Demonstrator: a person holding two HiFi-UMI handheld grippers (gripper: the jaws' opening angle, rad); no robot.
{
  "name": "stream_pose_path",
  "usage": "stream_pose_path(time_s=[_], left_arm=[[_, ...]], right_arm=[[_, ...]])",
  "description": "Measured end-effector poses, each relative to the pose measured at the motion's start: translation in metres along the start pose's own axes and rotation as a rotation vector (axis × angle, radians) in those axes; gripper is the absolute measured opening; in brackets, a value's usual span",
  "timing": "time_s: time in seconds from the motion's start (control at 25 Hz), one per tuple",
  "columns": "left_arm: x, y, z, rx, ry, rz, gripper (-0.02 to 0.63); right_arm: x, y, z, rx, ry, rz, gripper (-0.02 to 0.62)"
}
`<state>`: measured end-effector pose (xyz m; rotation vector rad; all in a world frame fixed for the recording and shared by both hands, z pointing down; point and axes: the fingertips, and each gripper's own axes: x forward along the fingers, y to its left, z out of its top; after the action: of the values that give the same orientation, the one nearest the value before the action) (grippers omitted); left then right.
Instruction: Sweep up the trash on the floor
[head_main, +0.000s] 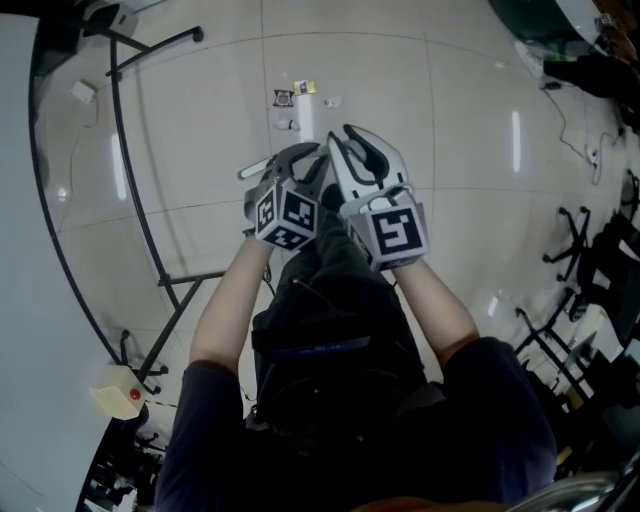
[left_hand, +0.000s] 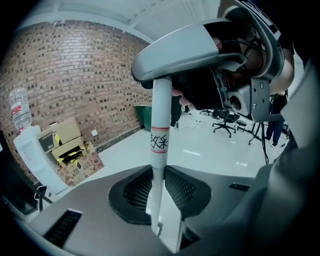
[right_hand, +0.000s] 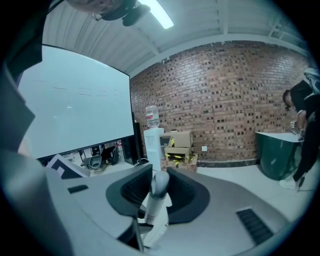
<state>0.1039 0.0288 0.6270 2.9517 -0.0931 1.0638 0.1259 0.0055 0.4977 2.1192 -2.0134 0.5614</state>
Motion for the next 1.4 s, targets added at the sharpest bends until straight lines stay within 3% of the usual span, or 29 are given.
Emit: stream_pose_path(time_s=[0.32, 0.72, 0.96, 1.4], left_arm=[[0.065, -0.001, 0.034, 0.098, 0.028, -0.014, 0.075], [0.105, 0.031, 0.063, 0.155, 0.000, -0.092, 0.075], [0.113, 0.049, 0.072, 0.168, -0.056, -0.153, 0.077], [0.112, 0.066, 0.083, 0.160, -0.128, -0.140, 0.077]], right_arm=[[0.006, -0.079, -0.003, 0.023, -0.011, -0.060, 0.107], [0.043, -0.121, 0.016, -0.011, -0.013, -0.146, 0.110], [0.062, -0.132, 0.025, -0.003, -0.025, -0.237, 0.112], [0.076, -0.133, 0.039, -0.004, -0.021, -0.243, 0.112]])
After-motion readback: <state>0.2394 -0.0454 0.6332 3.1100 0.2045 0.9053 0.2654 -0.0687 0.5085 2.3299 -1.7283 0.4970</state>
